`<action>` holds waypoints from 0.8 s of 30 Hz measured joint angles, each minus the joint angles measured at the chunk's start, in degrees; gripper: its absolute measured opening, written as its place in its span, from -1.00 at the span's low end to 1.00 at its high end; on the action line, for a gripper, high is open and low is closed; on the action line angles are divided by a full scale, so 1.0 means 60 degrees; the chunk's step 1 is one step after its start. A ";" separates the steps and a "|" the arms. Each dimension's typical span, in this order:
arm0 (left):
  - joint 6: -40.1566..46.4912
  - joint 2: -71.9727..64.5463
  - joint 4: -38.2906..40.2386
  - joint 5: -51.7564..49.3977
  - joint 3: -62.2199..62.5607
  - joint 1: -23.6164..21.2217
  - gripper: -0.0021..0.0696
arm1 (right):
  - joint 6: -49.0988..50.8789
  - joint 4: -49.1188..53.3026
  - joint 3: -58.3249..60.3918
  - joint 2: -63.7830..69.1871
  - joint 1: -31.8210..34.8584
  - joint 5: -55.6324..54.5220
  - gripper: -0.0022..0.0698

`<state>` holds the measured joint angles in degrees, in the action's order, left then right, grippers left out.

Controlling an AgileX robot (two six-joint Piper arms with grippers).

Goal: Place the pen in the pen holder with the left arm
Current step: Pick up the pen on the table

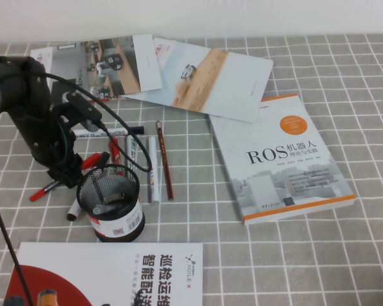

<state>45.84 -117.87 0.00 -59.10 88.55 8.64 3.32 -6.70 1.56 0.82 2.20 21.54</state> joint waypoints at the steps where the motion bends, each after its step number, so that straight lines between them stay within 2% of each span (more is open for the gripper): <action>1: 0.0000 -0.0043 -0.0056 0.0000 0.0000 0.0000 -0.17 | 0.0000 0.0000 0.0000 0.0000 0.0000 0.0000 -0.98; 13: 0.0015 -0.0125 -0.0180 0.0030 0.0055 0.0000 -0.20 | 0.0000 0.0000 0.0000 0.0000 0.0000 0.0000 -0.98; 17: 0.0015 -0.0125 -0.0180 0.0048 0.0058 0.0000 -0.44 | 0.0000 0.0000 0.0000 0.0000 0.0000 0.0000 -0.98; 21: 0.0015 -0.0139 -0.0180 0.0048 0.0075 0.0000 -0.76 | 0.0000 0.0000 0.0000 0.0000 0.0000 0.0000 -0.98; 24: 0.0015 -0.0139 -0.0180 0.0048 0.0075 0.0000 -0.77 | 0.0000 0.0000 0.0000 0.0000 0.0000 0.0000 -0.98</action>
<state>45.93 -118.71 -1.08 -58.82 88.99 8.64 3.32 -6.70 1.56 0.82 2.20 21.54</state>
